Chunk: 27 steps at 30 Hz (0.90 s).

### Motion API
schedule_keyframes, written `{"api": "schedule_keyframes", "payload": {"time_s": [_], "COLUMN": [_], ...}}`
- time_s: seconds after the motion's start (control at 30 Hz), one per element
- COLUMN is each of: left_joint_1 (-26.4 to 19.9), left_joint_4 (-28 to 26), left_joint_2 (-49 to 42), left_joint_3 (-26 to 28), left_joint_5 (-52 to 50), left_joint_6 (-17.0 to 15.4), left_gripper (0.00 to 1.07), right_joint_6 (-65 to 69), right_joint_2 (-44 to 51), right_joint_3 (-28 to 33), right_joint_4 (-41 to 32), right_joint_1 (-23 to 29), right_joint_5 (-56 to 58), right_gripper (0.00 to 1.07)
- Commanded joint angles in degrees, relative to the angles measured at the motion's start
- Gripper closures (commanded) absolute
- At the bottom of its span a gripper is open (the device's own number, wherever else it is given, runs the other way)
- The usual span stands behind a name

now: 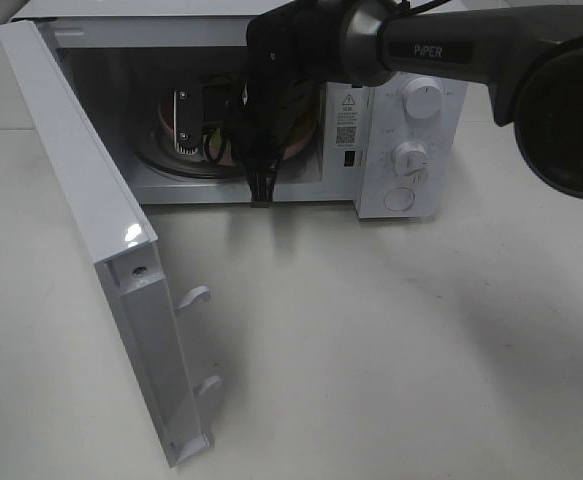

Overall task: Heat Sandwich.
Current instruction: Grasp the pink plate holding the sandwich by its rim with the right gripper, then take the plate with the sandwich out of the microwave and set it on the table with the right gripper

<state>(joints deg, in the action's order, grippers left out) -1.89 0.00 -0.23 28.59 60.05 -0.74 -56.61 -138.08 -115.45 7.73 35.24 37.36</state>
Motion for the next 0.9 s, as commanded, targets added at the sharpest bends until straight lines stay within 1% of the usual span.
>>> {"api": "schedule_keyframes", "payload": {"time_s": [0.03,0.43,0.6,0.9], "left_joint_1": [-0.17,-0.17,-0.17,-0.17], "left_joint_4": [0.00,0.00,0.00,0.00], "left_joint_2": [-1.60,-1.60,-1.60,-1.60], "left_joint_3": [-0.29,-0.29,-0.29,-0.29], "left_joint_5": [-0.63,-0.63,-0.63,-0.63], "left_joint_6": [0.06,0.06,0.06,0.06], "left_gripper": [0.09,0.09,0.09,0.09], "right_joint_6": [0.63,-4.07,-9.80,-19.54], "right_joint_2": [-0.06,0.40,1.32,5.10], "right_joint_3": [0.23,0.23,0.46,3.95], "right_joint_4": [-0.57,-0.74,-0.92,-2.81], "right_joint_1": [-0.40,-0.40,-0.23,-0.23], "right_joint_5": [3.50,6.13,6.19,5.67], "right_gripper": [1.07,1.07,1.07,1.07]}}
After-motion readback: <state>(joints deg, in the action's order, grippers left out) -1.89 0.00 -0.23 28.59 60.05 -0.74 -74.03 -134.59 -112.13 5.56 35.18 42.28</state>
